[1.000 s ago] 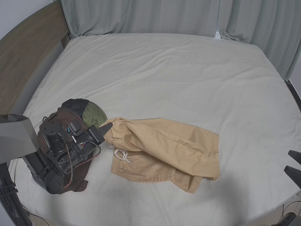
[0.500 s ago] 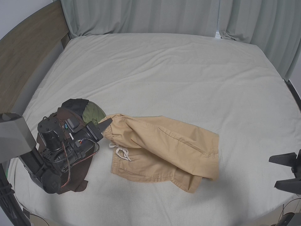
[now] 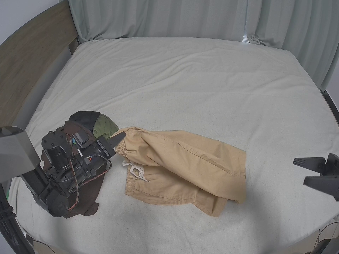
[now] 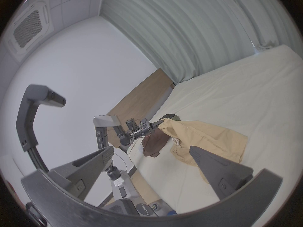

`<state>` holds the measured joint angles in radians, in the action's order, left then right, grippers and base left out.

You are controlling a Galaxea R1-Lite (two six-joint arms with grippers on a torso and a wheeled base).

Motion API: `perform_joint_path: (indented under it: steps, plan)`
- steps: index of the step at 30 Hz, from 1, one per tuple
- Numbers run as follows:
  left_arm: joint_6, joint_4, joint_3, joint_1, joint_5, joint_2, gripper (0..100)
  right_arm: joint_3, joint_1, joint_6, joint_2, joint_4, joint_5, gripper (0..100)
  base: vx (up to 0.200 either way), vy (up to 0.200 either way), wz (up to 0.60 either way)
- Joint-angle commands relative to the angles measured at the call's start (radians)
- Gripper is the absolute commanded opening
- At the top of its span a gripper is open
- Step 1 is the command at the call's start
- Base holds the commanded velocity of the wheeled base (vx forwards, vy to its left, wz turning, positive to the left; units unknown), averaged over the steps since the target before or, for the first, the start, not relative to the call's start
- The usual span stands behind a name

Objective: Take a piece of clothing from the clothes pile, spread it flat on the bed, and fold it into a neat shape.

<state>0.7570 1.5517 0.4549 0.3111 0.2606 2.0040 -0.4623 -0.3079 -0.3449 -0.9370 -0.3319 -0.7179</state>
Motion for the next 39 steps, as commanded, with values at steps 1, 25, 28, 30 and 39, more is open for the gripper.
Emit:
perform_joint_path:
  steps: [1, 25, 28, 30, 39]
  plan:
    - [-0.001, 0.001, 0.001, -0.004, 0.000, 0.012, 0, 0.033, 0.047, -0.057, -0.098, -0.062, 0.002, 100, 0.000, 0.000, 0.00]
    - [-0.004, 0.001, 0.001, -0.030, 0.015, 0.024, 0, 0.068, 0.151, -0.077, -0.417, -0.254, -0.025, 100, 0.000, 0.000, 0.00]
    - [-0.004, -0.001, -0.001, -0.030, 0.015, 0.022, 0, 0.070, 0.153, -0.077, -0.434, -0.254, -0.026, 100, 0.000, 0.000, 0.00]
    - [-0.004, 0.001, -0.001, -0.030, 0.017, 0.022, 0, 0.067, 0.153, -0.077, -0.454, -0.257, -0.025, 100, 0.000, 0.000, 0.00]
    - [-0.004, 0.001, 0.001, -0.030, 0.019, 0.024, 0, 0.088, 0.185, -0.078, -0.580, -0.371, -0.025, 100, 0.000, 0.000, 0.00]
